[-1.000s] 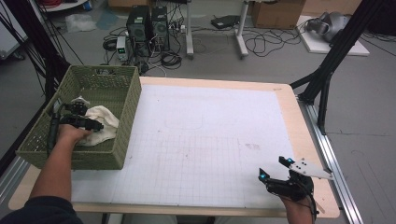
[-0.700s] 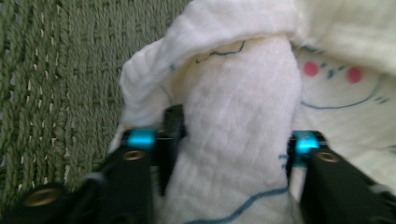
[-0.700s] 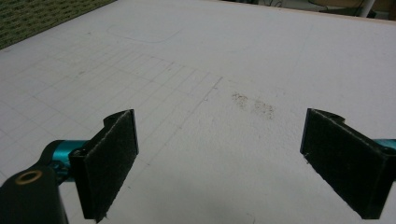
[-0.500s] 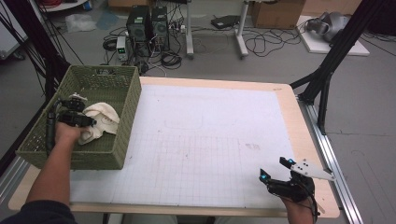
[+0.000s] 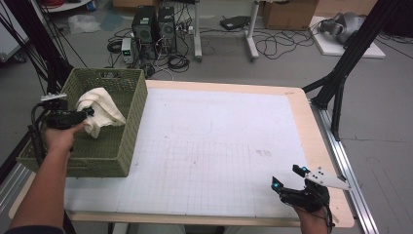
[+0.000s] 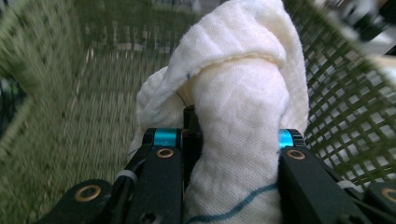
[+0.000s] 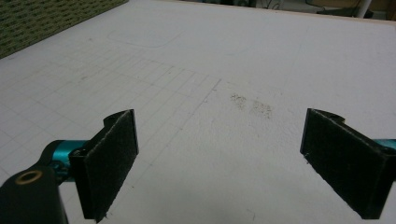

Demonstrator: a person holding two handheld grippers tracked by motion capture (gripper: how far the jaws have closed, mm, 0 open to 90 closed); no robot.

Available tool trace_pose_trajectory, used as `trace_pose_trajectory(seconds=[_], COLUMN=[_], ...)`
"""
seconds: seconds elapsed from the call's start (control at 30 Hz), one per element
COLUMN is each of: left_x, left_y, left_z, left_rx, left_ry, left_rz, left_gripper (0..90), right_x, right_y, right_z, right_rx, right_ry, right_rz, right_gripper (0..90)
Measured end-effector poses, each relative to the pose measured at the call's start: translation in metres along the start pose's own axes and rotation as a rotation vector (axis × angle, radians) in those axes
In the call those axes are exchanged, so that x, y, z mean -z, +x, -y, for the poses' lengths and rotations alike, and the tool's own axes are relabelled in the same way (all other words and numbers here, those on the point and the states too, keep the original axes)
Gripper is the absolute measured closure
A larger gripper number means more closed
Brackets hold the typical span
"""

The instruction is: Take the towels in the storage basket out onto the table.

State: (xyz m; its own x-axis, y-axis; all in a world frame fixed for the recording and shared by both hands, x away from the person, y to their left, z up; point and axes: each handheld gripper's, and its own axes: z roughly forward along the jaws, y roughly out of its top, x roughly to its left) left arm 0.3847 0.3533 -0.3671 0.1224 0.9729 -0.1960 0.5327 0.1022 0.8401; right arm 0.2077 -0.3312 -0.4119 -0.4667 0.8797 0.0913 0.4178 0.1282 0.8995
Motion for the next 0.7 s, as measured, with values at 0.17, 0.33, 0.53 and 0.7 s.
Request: trace_pose_trajectory(seconds=[0.17,0.33,0.53,0.7], left_x=[0.017,0.03,0.04,0.046], left_y=[0.0,-0.003,-0.005,-0.013], left_z=[-0.004,-0.008,-0.01,-0.014], left_rx=[-0.016,0.005,-0.014,-0.024], left_ry=[-0.121,-0.228,-0.297,-0.332], left_rz=[0.07,0.133,0.157,0.206], left_gripper=[73.9,73.8,73.8,73.8], right_x=[-0.002,-0.004,-0.005,-0.004], right_y=[0.001,0.003,0.004,0.003], right_z=[-0.001,-0.002,-0.002,-0.002], right_rx=[0.013,0.012,0.018,0.014], right_ry=[0.0,0.002,0.001,-0.001], right_rz=[-0.007,-0.012,-0.024,-0.025], right_gripper=[10.5,10.5,10.5,10.5])
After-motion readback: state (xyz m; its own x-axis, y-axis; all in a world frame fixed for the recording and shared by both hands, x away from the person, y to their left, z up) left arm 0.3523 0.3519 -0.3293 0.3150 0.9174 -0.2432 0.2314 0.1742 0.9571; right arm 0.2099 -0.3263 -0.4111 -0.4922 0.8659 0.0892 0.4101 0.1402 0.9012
